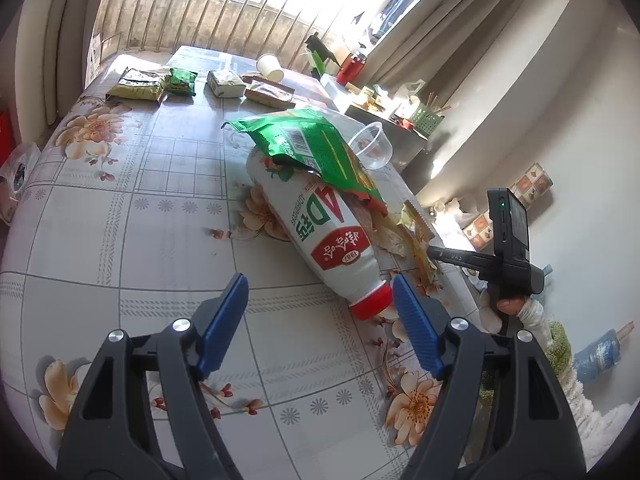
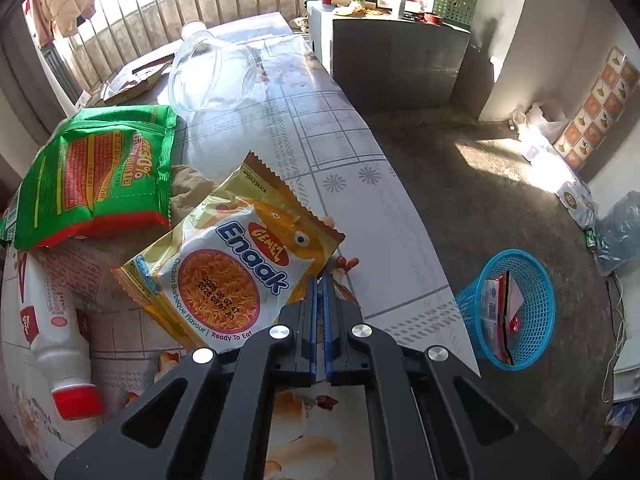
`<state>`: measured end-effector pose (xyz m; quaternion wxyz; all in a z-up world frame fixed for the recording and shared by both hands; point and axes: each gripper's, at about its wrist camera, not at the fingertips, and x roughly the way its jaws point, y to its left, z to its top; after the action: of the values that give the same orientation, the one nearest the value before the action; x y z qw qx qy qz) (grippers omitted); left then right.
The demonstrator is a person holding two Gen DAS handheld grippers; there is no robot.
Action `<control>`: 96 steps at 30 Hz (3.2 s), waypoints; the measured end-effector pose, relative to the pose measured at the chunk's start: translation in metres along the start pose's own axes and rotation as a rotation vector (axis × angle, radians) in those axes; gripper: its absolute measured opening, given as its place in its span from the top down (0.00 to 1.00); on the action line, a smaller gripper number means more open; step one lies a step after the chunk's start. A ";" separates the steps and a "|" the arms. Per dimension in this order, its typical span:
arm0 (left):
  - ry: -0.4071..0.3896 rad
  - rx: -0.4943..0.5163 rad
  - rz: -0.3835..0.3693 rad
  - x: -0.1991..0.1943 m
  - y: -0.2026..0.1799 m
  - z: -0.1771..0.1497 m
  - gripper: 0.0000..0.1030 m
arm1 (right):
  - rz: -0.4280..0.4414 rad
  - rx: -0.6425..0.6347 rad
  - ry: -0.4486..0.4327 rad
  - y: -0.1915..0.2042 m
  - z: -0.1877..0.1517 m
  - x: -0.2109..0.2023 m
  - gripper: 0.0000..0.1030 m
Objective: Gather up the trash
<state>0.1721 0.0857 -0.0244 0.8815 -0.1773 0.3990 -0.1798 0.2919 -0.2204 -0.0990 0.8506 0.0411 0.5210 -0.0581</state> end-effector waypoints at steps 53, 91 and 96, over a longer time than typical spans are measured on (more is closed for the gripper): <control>0.036 0.035 0.050 0.027 -0.015 0.019 0.32 | 0.182 -0.118 -0.047 0.018 -0.038 -0.017 0.78; 0.261 0.229 -0.029 0.208 -0.115 0.209 0.32 | 0.595 0.180 -0.013 -0.082 0.003 0.024 0.95; 0.393 0.168 0.051 0.283 -0.097 0.237 0.33 | 0.660 0.242 -0.002 -0.095 -0.006 0.026 0.95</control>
<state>0.5111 -0.0883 -0.0143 0.8027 -0.0548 0.5511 -0.2212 0.2851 -0.3148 -0.1257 0.8130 0.3079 0.4680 0.1586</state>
